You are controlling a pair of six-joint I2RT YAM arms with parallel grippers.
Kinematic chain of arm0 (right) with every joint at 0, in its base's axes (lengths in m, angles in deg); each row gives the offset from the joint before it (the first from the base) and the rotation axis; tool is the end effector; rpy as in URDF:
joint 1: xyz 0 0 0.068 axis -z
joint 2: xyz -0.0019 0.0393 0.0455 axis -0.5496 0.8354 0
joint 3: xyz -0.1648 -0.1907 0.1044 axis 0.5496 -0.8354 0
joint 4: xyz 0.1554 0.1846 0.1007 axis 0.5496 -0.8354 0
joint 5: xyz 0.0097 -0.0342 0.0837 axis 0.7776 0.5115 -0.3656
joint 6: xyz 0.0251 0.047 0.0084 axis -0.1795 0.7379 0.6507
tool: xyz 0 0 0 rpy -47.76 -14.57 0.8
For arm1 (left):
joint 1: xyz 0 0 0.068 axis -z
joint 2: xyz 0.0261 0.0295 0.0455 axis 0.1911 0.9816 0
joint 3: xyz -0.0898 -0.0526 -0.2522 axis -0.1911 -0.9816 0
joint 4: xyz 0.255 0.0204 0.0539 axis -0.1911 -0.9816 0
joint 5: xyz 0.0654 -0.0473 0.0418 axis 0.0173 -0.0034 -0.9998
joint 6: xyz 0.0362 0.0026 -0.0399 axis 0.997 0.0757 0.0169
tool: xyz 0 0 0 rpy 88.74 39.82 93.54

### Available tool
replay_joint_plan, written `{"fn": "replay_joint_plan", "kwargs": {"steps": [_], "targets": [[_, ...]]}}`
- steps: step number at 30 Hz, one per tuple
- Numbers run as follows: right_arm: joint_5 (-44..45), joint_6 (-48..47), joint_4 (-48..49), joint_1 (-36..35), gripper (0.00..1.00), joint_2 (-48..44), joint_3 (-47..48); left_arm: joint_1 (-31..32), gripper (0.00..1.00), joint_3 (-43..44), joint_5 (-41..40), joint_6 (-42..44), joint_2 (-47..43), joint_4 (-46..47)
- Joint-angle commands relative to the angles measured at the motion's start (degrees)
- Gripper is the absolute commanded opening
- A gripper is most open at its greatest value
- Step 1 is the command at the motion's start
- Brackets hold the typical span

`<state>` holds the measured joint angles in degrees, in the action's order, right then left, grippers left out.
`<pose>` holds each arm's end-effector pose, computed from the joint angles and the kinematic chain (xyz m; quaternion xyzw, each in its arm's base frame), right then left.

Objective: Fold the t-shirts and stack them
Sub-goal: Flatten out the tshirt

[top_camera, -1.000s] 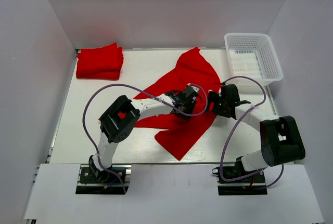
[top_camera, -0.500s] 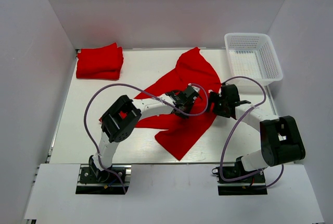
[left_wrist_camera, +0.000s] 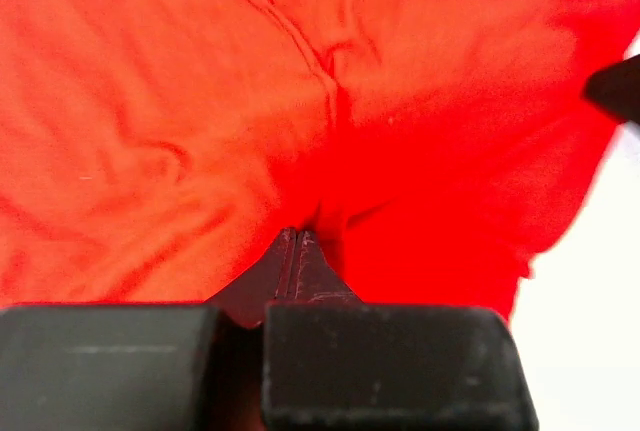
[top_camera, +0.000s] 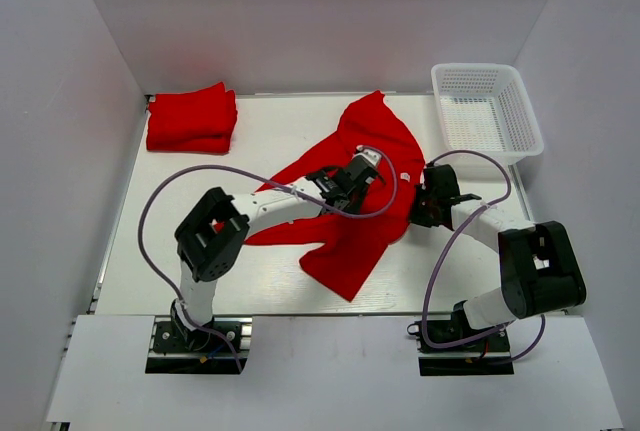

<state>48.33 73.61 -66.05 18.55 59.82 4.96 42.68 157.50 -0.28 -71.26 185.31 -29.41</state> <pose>0.2623 0.0675 0.1577 0.0956 0.9414 0.0903 0.3105 0.2590 -0.3363 0.2001 0.2303 0.9204 -0.0707 0.3079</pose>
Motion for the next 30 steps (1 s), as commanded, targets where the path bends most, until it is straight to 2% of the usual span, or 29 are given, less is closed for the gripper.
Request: {"fn": "replay_joint_plan", "kwargs": {"steps": [1, 11, 17, 20, 30], "targets": [[5.1, -0.6, -1.3, 0.2, 0.00, -0.5, -1.2, -1.7, 0.00, 0.2, -7.4, 1.3, -7.5, -1.8], [8.8, -0.3, -2.1, 0.9, 0.00, -1.6, -2.3, -6.4, 0.00, -1.5, -6.2, 0.7, -8.0, -4.3], [9.4, -0.4, -3.8, 2.2, 0.00, -3.3, -1.8, -12.1, 0.00, -2.7, -11.5, 0.0, -9.1, -4.9], [9.2, -0.3, -4.9, 2.7, 0.00, -2.5, -0.7, -14.6, 0.00, -0.9, -14.9, 0.0, -9.1, -4.4], [14.0, -3.4, -11.9, 5.4, 0.00, -0.3, 3.4, -26.2, 0.00, 5.4, -17.4, 4.9, -1.6, -0.8]]}}
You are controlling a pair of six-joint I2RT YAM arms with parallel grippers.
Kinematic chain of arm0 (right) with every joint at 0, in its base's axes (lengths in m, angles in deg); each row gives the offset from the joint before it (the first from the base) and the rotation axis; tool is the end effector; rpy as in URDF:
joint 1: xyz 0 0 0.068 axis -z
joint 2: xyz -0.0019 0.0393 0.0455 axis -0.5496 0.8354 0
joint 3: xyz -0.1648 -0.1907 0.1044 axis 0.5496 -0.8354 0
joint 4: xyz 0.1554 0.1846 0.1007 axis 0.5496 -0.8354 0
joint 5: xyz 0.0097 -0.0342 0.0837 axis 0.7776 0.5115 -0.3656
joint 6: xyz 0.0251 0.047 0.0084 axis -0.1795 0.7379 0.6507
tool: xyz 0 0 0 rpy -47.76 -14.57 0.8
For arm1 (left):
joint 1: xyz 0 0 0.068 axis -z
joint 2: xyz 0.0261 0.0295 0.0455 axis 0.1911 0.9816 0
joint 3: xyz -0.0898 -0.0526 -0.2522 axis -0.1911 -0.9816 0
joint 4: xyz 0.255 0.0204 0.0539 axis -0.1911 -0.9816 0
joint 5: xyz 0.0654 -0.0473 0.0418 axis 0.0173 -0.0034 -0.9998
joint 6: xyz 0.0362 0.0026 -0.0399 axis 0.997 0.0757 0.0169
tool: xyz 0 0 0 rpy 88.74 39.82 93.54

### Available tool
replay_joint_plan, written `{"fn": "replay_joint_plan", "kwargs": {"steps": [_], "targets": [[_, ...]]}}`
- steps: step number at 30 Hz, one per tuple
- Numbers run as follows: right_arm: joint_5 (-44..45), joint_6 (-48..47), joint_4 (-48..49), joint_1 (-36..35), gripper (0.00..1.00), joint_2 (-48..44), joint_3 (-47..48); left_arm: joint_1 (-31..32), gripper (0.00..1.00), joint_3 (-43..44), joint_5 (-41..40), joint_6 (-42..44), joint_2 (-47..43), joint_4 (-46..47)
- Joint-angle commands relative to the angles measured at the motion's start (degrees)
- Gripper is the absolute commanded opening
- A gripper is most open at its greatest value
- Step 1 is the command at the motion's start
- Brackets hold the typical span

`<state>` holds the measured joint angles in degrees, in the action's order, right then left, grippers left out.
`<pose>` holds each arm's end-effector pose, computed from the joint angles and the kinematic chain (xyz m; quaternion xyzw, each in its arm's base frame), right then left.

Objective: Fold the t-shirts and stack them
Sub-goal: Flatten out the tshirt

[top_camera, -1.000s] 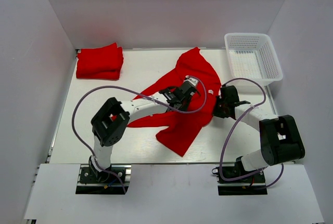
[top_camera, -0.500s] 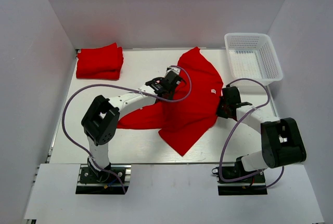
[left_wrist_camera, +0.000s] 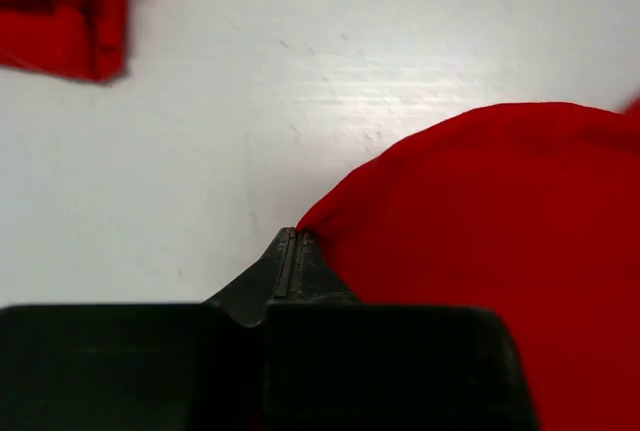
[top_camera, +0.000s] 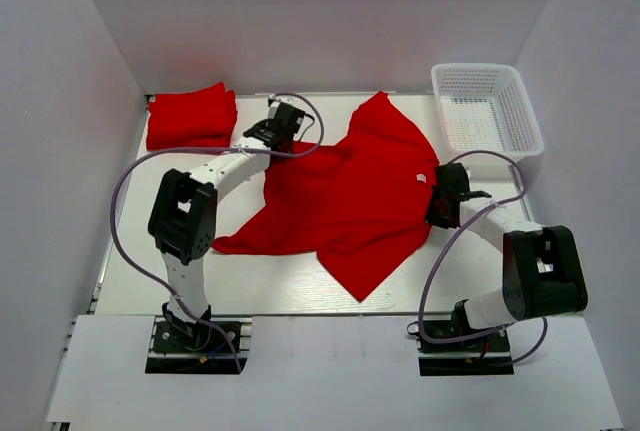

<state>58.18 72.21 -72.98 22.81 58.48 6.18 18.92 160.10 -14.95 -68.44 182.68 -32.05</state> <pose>0.2601 0.0405 0.1625 0.1434 0.9421 -0.0151 0.3028 0.3730 -0.1941 0.2326 0.0142 0.9205 0.1046 0.3761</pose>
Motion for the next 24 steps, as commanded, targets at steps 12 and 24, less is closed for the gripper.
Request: {"fn": "replay_joint_plan", "kwargs": {"steps": [12, 24], "targets": [[5.1, -5.3, -8.6, 4.5, 0.00, 5.3, 5.8, -10.2, 0.00, 13.8, -1.1, 12.4, 14.6, 13.3], [6.3, -6.7, -10.2, 6.6, 0.00, 5.4, 7.0, -16.7, 0.00, 30.1, -0.6, 15.4, 29.1, 14.1]]}}
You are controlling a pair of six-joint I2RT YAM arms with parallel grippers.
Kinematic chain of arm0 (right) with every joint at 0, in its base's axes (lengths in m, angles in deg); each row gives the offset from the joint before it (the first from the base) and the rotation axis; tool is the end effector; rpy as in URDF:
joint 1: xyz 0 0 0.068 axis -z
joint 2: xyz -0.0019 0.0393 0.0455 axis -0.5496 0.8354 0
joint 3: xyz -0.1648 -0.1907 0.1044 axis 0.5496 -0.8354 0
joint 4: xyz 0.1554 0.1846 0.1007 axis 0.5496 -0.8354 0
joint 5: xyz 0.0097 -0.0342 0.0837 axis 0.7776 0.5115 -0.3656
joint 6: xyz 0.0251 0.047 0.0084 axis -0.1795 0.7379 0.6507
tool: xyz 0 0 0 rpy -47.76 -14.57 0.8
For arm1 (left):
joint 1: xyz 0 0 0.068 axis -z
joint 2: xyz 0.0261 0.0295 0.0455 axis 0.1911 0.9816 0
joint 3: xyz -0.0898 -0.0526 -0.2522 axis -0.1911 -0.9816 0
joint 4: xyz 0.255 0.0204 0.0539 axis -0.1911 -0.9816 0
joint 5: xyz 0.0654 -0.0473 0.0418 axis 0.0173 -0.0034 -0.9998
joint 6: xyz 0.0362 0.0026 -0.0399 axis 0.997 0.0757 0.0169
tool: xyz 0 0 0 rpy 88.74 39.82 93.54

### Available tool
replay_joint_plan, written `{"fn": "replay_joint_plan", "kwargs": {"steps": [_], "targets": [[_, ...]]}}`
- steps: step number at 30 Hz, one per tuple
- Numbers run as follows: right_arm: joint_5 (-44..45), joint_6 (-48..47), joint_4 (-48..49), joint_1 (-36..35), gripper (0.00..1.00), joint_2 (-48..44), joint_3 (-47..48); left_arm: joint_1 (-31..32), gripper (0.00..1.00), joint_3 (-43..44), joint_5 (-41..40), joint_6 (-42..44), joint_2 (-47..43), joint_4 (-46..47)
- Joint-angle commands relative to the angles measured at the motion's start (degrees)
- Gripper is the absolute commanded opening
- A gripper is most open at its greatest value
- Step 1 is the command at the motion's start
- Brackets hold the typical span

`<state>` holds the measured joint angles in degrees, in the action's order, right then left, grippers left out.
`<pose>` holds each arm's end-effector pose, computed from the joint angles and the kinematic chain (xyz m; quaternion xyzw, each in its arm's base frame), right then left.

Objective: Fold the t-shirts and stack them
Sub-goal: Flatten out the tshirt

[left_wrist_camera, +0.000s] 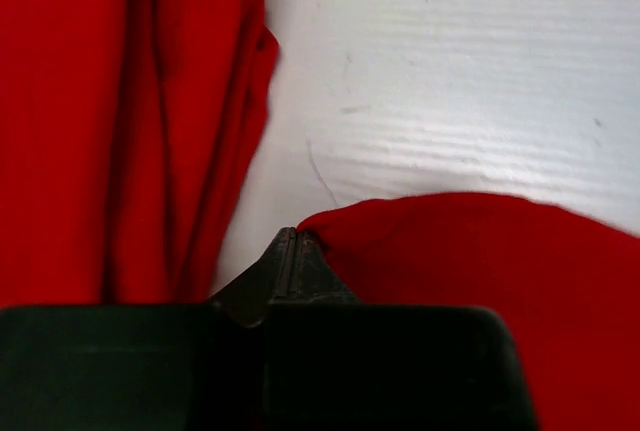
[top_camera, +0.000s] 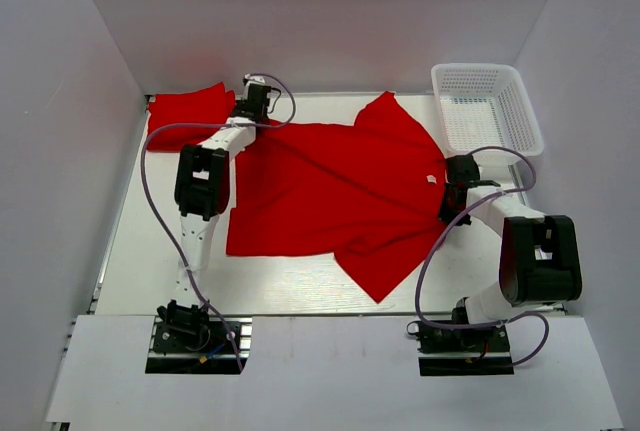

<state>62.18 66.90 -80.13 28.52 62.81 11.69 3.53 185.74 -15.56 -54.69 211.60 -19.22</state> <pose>0.2752 0.0131 0.1640 0.1504 0.9504 -0.0890 0.2572 0.5263 -0.1176 0.1557 -0.0240 0.8932 0.1807 0.4110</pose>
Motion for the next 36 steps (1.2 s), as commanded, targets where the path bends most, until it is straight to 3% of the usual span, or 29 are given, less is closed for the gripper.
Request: {"fn": "replay_joint_plan", "kwargs": {"steps": [1, 8, 11, 12, 17, 18, 20, 21, 22, 27, 32, 35, 36], "targets": [[2.4, -1.5, -2.9, 1.1, 0.00, 1.5, 1.7, -1.3, 0.00, 5.7, 0.0, 1.7, 1.2, 1.2], [2.0, -1.6, -3.2, 1.6, 0.00, 2.1, 2.4, -2.9, 0.01, 11.5, 0.6, 2.3, 5.7, 1.2], [1.6, -2.3, -3.2, 1.6, 0.00, 2.1, 2.6, -2.9, 0.66, 12.0, 5.7, 3.0, 5.7, 1.8], [1.1, -2.5, -3.2, 1.6, 0.00, 2.1, 2.8, -2.9, 0.99, 11.5, 6.9, 3.0, 5.7, 2.6], [-2.8, -4.4, -3.4, 1.4, 0.00, 1.1, 3.6, -2.9, 1.00, 12.0, 12.4, 3.0, 2.8, 1.9], [-3.3, -4.3, -3.6, 1.3, 0.06, -0.2, 3.8, -2.9, 1.00, 12.0, 13.1, 3.0, 1.0, 1.3], [-3.9, -4.6, -3.7, 1.0, 0.26, -1.5, 4.1, -2.9, 1.00, 12.0, 15.1, 3.0, -1.2, 0.7], [-5.0, -4.6, -3.5, 1.0, 0.46, -3.6, 4.1, -2.9, 1.00, 12.0, 16.9, 3.0, -3.5, 0.1], [-6.2, -4.7, -3.6, 0.9, 0.88, -4.3, 4.1, -2.9, 1.00, 12.0, 17.6, 3.0, -4.8, 0.1], [-9.1, -6.0, -3.2, 0.0, 0.90, -11.2, 3.3, -1.2, 1.00, 11.9, 19.8, 4.3, -11.4, -5.2], [-13.7, -7.5, -4.5, -3.9, 0.90, -18.3, 2.8, -1.2, 1.00, 8.9, 24.7, 0.6, -18.5, -17.6], [-14.3, -8.1, -7.6, -7.6, 0.90, -20.6, 2.4, -1.2, 1.00, -4.3, 26.3, -4.6, -28.3, -21.1], [-14.3, -7.7, -8.3, -9.4, 0.90, -21.2, 2.0, -1.2, 1.00, -13.9, 25.3, -8.6, -34.7, -21.1]]}}
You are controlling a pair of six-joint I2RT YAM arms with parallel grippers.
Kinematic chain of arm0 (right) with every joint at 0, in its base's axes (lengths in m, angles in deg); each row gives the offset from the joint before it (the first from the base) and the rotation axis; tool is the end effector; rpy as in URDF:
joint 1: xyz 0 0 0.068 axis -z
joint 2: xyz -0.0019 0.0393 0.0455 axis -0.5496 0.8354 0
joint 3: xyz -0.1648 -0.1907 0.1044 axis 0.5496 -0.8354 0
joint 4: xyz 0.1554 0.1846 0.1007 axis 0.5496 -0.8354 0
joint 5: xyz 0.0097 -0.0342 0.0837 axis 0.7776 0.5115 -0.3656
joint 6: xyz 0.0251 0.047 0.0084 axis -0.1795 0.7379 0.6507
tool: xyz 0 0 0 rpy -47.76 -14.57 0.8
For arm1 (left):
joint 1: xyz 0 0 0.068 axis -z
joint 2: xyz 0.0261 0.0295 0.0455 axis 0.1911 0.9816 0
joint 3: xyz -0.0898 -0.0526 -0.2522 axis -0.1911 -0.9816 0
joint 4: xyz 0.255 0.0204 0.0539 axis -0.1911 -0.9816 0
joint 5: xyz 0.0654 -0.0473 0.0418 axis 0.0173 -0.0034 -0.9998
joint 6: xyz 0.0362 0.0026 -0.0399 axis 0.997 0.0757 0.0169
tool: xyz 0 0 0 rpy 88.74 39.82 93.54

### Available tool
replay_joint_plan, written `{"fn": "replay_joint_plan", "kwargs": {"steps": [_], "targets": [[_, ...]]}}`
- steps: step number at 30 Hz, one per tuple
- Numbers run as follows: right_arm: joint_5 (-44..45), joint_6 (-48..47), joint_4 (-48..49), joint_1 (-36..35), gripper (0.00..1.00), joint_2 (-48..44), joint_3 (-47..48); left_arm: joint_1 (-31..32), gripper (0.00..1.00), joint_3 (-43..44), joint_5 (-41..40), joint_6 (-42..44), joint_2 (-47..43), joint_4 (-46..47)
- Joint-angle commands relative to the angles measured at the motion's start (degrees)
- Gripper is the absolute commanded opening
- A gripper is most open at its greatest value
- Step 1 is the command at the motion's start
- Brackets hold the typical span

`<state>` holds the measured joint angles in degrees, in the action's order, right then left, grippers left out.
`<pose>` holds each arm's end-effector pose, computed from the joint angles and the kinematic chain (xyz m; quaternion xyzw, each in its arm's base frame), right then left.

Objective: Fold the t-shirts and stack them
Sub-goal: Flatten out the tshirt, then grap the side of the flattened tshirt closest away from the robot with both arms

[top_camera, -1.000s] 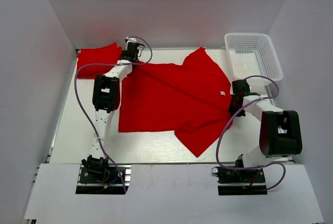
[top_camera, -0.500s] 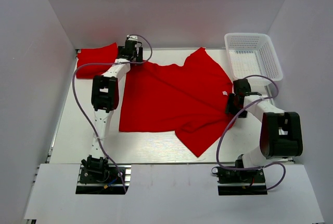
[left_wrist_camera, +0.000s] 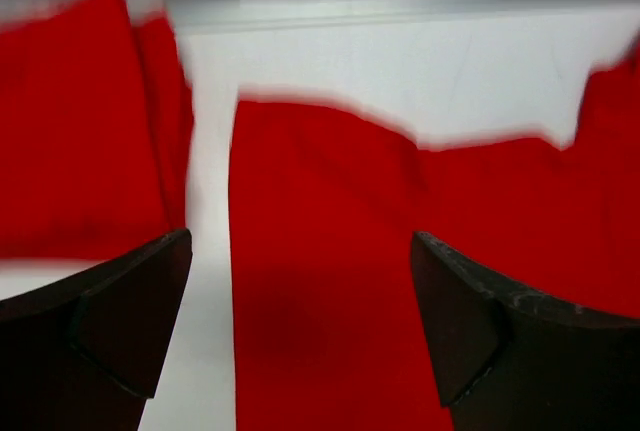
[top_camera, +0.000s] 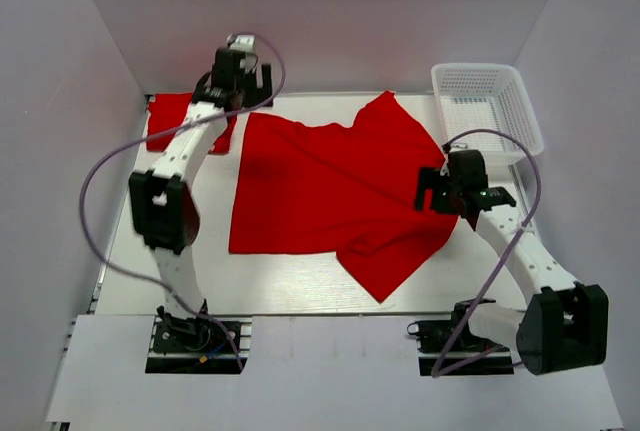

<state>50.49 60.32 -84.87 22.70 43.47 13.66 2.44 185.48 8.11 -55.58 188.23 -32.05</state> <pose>0.2389 0.0418 0.2496 0.0283 0.9265 0.0355 0.3736 0.4610 -0.1057 0.3332 0.0341 0.8802 -0.0209 0.4729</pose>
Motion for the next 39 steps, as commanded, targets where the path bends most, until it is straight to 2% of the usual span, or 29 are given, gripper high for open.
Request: {"fn": "replay_joint_plan", "kwargs": {"steps": [1, 2, 3, 4, 6, 8, 10, 14, 20, 25, 33, 37, 38, 39], "targets": [[-2.8, -1.1, -3.4, -3.6, 0.90, -1.9, -0.2, -0.1, 1.00, -18.6, 0.6, -10.0, -11.4, -8.3], [-4.1, -0.8, -3.4, -6.6, 0.90, -2.0, -1.1, -0.1, 1.00, -23.6, -0.3, -12.1, -18.2, -8.3], [-4.2, -0.3, -3.3, -7.8, 0.90, -1.8, -1.1, -0.1, 1.00, -33.4, -2.3, -14.3, -21.4, -7.6], [-6.3, 0.1, -3.2, -9.0, 0.90, -1.5, -1.3, -0.1, 1.00, -37.8, -3.5, -20.0, -24.5, -7.6], [-5.6, 0.1, -3.6, -14.4, 0.90, 0.0, -1.1, -0.1, 1.00, -48.0, -4.3, -25.6, -32.6, -6.6], [-5.1, 0.4, -4.2, -19.7, 0.90, 1.4, -1.0, -0.7, 1.00, -51.9, -1.6, -29.5, -36.1, -8.5], [-2.3, 0.4, -6.0, -24.1, 0.90, 1.7, -0.9, 0.0, 1.00, -57.4, -2.9, -34.8, -40.6, -10.9], [-1.1, 1.3, -7.6, -29.6, 0.90, 1.4, -1.5, -0.7, 1.00, -69.8, 0.5, -39.8, -46.7, -9.8], [2.2, 3.6, -9.9, -34.6, 0.90, 1.6, -0.5, -0.1, 1.00, -72.5, 0.5, -43.7, -50.7, -10.3], [4.2, 4.8, -11.1, -35.7, 0.90, -0.6, 0.7, -0.1, 0.98, -73.2, -0.1, -44.2, -51.2, -9.1], [5.9, 7.1, -12.1, -35.5, 0.90, -2.2, 0.9, -0.1, 0.94, -73.8, 0.5, -42.5, -43.7, -9.0], [6.3, 8.6, -12.5, -35.3, 0.90, -2.3, 0.1, -0.1, 0.86, -75.0, 2.4, -41.4, -40.0, -7.8], [6.9, 9.3, -12.8, -35.3, 0.90, -2.6, 0.1, -0.1, 0.82, -75.5, 2.4, -41.3, -39.5, -7.1], [7.2, 9.8, -13.0, -35.5, 0.90, -2.8, -0.5, -0.1, 0.72, -76.0, 3.1, -41.3, -39.5, -7.1]]}}
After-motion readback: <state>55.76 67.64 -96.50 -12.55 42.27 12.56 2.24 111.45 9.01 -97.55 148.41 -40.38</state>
